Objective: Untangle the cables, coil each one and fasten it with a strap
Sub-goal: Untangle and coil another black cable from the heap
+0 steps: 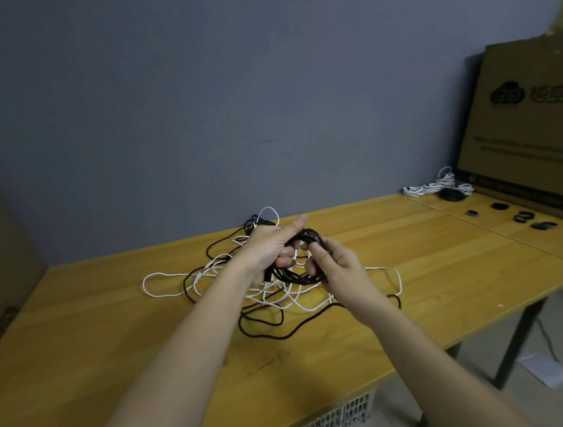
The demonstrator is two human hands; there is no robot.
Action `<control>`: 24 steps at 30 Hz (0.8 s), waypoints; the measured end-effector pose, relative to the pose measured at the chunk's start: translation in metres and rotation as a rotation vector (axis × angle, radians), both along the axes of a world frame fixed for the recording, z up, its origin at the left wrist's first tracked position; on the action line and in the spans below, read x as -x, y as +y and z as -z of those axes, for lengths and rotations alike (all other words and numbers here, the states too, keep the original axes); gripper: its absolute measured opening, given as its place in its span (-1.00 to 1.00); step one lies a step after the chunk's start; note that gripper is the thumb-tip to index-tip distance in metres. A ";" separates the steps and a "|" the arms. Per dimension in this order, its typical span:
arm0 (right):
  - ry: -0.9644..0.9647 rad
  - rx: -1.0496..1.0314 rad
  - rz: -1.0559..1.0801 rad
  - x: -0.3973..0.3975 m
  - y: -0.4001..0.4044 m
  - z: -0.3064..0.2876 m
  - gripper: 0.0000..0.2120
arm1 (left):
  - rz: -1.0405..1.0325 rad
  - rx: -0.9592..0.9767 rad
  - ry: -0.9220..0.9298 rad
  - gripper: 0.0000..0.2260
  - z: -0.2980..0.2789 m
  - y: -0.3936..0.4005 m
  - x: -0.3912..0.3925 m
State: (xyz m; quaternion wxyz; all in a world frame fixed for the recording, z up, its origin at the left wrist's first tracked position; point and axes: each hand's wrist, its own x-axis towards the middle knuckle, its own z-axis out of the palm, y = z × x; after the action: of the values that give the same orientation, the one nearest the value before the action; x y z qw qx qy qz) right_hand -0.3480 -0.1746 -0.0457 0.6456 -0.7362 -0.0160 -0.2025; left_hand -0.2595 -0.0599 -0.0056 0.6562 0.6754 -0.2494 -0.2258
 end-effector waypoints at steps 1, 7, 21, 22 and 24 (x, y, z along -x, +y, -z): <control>-0.007 -0.021 -0.001 0.000 0.000 -0.001 -0.82 | 0.021 -0.003 0.003 -0.62 -0.002 0.001 0.001; -0.004 -0.023 0.031 -0.005 -0.008 0.003 -0.82 | 0.209 0.120 0.100 -0.72 -0.002 0.006 0.015; -0.052 -0.267 0.043 -0.005 0.003 0.002 -0.78 | 0.199 0.371 0.074 -0.62 0.015 -0.002 0.025; -0.047 -0.281 0.038 -0.004 0.003 0.003 -0.78 | 0.195 0.360 0.085 -0.63 0.015 -0.002 0.024; -0.021 -0.249 0.063 -0.003 0.000 0.008 -0.82 | 0.160 0.290 0.054 -0.63 0.015 -0.003 0.023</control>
State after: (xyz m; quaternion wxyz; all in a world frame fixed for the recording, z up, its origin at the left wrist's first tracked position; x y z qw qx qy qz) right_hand -0.3452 -0.1751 -0.0537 0.7250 -0.6485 0.0256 -0.2306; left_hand -0.2828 -0.0633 -0.0210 0.7332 0.5455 -0.3145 -0.2570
